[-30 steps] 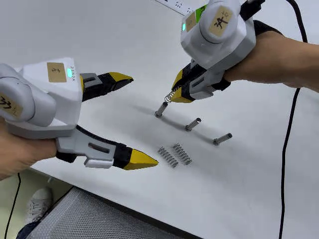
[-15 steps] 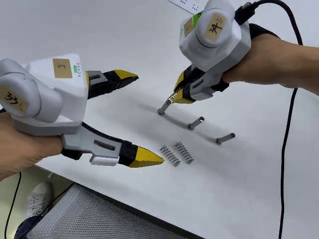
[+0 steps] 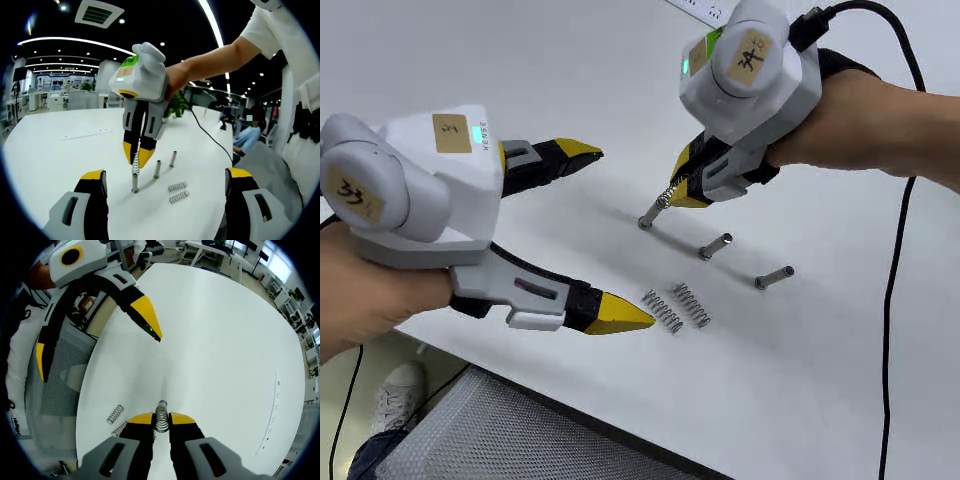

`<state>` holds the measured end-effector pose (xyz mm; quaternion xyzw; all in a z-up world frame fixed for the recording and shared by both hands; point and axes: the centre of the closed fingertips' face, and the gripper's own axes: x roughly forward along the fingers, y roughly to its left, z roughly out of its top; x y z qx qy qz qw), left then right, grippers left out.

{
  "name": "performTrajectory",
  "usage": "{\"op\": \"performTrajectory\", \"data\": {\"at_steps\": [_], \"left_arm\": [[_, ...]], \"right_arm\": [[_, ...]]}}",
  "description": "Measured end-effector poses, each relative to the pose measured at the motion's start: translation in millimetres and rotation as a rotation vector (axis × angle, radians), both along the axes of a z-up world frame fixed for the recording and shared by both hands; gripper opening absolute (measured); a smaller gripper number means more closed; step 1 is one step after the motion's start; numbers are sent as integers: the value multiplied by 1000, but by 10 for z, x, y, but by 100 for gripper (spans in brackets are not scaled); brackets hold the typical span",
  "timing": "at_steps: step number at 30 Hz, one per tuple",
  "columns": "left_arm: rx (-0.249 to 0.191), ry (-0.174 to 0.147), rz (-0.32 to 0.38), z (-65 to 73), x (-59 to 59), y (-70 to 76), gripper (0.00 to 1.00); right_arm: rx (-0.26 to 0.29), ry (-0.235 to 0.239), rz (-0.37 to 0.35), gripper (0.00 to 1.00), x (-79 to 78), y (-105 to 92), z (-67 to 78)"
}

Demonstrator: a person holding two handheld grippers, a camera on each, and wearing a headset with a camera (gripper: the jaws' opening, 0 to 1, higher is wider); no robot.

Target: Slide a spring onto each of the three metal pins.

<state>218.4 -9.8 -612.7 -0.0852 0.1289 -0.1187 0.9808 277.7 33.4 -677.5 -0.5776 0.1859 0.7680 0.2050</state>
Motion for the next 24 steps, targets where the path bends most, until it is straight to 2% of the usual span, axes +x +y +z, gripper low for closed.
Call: {"op": "performTrajectory", "data": {"at_steps": [24], "left_arm": [[-20, -9, 4, 9, 15, -20, 100]], "right_arm": [[-15, -12, 17, 12, -33, -20, -124]]}}
